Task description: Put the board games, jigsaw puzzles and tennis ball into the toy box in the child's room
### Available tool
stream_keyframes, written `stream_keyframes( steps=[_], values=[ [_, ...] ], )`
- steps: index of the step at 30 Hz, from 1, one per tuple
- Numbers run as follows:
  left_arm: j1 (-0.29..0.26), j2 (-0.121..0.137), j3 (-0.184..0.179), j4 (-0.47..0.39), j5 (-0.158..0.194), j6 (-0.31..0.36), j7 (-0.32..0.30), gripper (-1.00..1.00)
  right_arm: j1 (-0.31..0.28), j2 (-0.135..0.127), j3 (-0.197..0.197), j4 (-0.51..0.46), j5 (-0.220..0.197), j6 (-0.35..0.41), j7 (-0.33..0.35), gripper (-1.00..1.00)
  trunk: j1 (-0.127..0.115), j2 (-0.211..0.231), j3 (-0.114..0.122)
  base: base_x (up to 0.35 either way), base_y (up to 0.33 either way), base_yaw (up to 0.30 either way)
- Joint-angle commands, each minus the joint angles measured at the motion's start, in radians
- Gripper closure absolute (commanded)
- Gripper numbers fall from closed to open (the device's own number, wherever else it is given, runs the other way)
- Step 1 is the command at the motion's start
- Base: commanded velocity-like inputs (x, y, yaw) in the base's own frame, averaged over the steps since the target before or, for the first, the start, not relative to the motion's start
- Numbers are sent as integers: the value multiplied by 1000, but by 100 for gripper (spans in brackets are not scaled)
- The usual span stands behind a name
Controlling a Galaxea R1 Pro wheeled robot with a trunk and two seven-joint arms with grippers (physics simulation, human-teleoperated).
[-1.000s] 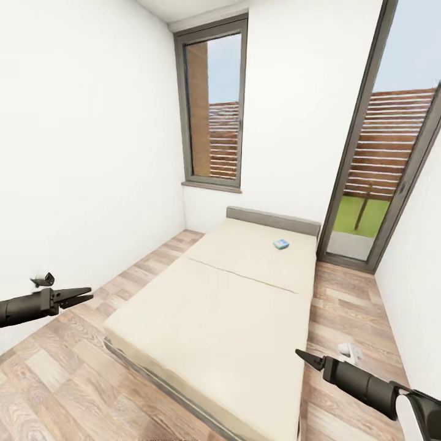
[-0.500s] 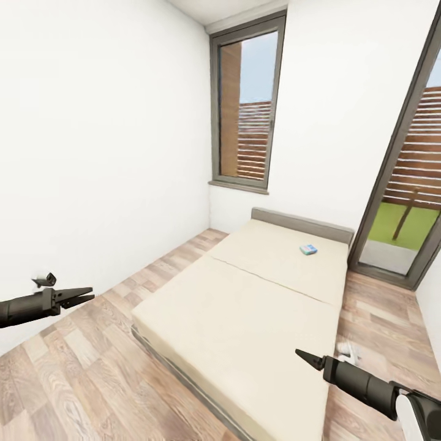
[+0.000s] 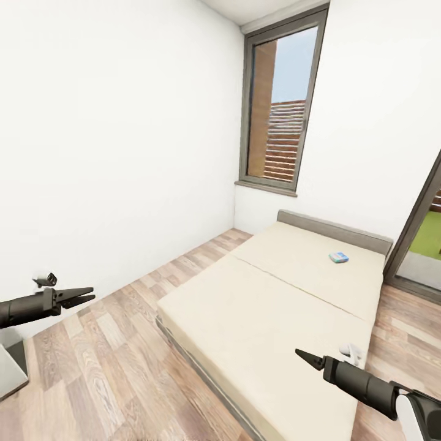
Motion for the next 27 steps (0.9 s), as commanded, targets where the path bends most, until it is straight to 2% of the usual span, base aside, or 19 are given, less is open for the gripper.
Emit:
stream_keyframes(
  steps=[1, 10, 27],
  values=[
    [-1, 0, 0, 0, -1, 11, -4, -100, -1, 0, -1, -1, 1, 5, 4, -100, 1, -2, -2, -95, 0, 291],
    [-1, 0, 0, 0, -1, 11, -4, -100, -1, 0, -1, -1, 0, 5, 5, -100, 1, -2, -2, -125, 0, 291],
    [-1, -2, 0, 0, -1, 11, -4, -100, -1, 0, -1, -1, -1, 5, 4, -100, 1, -2, -2, -44, 0, 291]
  ],
)
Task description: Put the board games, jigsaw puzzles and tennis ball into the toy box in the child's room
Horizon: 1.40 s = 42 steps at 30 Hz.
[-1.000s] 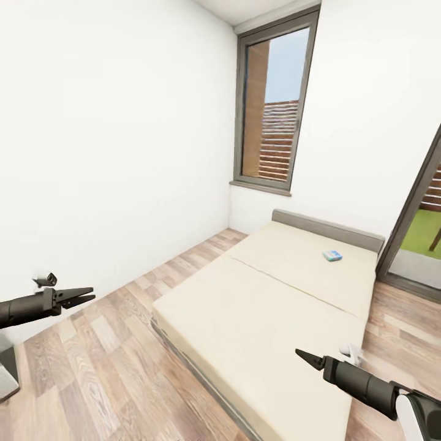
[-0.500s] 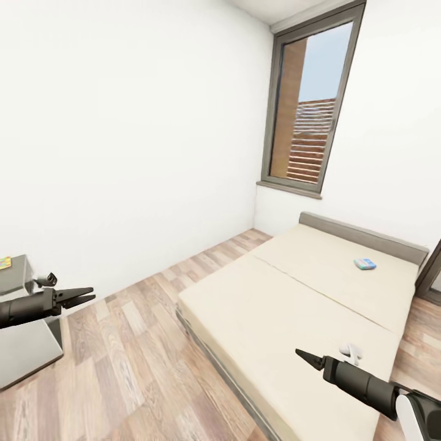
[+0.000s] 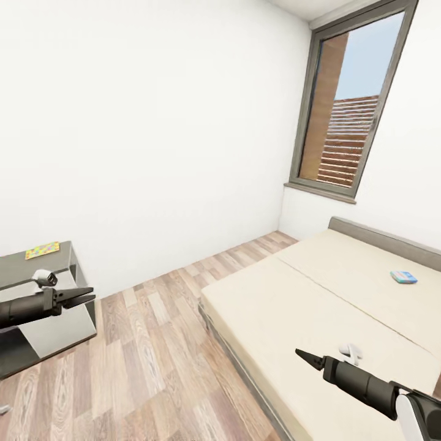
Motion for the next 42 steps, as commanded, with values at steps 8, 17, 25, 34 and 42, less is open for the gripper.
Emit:
stream_keyframes(
  steps=[8, 17, 25, 34, 42],
  values=[
    [-1, 0, 0, 0, -1, 11, -4, -100, -1, 0, -1, -1, 0, 5, 5, -100, 1, -2, -2, -17, 0, 291],
    [-1, 0, 0, 0, 0, 11, -4, -100, -1, 0, -1, -1, 1, 5, 5, -100, 1, -2, -2, -3, 0, 291],
    [-1, 0, 0, 0, 1, 11, -4, -100, -1, 0, -1, -1, 1, 5, 7, -100, 1, -2, -3, -4, -3, 291],
    [-1, 0, 0, 0, 1, 11, -4, -100, -1, 0, -1, -1, 1, 5, 8, -100, 1, -2, -3, -107, -89, 291],
    [-1, 0, 0, 0, 2, 11, -4, -100, -1, 0, -1, -1, 0, 5, 9, -100, 1, -2, -4, -34, -41, 291]
  ],
)
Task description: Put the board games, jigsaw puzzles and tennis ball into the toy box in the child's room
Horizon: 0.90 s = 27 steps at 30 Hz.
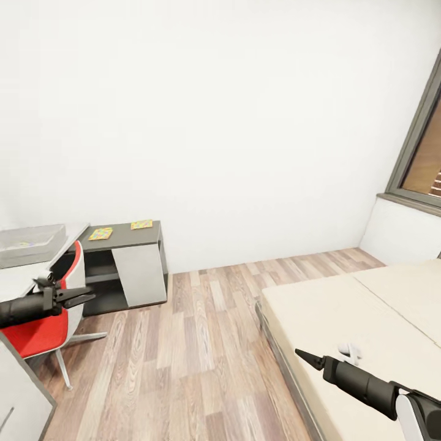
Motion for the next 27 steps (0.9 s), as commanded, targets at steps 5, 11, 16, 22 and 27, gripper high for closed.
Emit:
stream_keyframes(
  steps=[5, 11, 16, 22, 27],
  values=[
    [-1, 0, 0, 0, -1, 11, -4, -100, 0, 0, -4, -1, -5, 6, 6, -100, 1, -2, -4, -5, -7, 209],
    [-1, 0, 0, 0, -1, 11, -4, -100, 1, 0, -6, -1, -10, 6, 8, -100, 1, -2, -4, -6, -2, 55],
    [-1, 0, -1, -1, -1, 11, -4, -100, 1, 0, -7, -1, -12, 6, 8, -100, 1, -2, -4, -112, 0, 16],
    [-1, 0, -1, -1, -1, 11, -4, -100, 1, 0, -7, -1, -13, 7, 9, -100, 1, -2, -4, -125, 0, 5],
    [-1, -1, -1, -1, -1, 11, -4, -100, 1, 0, -6, -1, -13, 7, 9, -100, 1, -2, -4, -66, -1, 5]
  ],
)
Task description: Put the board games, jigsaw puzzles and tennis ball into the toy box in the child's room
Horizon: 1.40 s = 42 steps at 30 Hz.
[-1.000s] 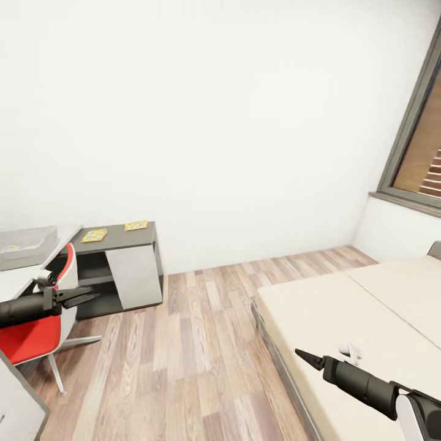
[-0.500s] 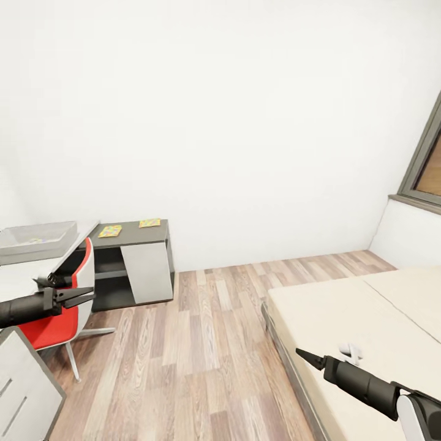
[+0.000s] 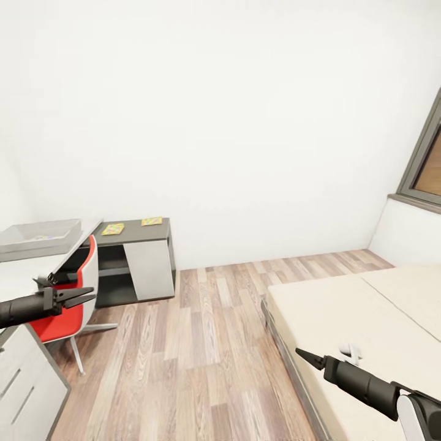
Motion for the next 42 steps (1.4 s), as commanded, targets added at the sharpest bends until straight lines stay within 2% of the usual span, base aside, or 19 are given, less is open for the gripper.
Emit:
stream_keyframes(
  steps=[1, 22, 42],
  values=[
    [-1, 0, 0, 0, -1, 11, -4, -100, -1, 0, -1, 0, 1, 5, 4, -100, 0, -2, -2, -111, -21, 28],
    [-1, -6, 0, 0, -1, 11, -4, -100, -1, 0, 1, 0, 1, 5, 3, -100, 0, -2, -10, -76, -163, 176],
    [-1, -10, 0, 0, -2, 11, -4, -100, -1, 0, -2, 1, 1, 2, 2, -100, 0, -2, -11, -10, -95, 19]
  ],
)
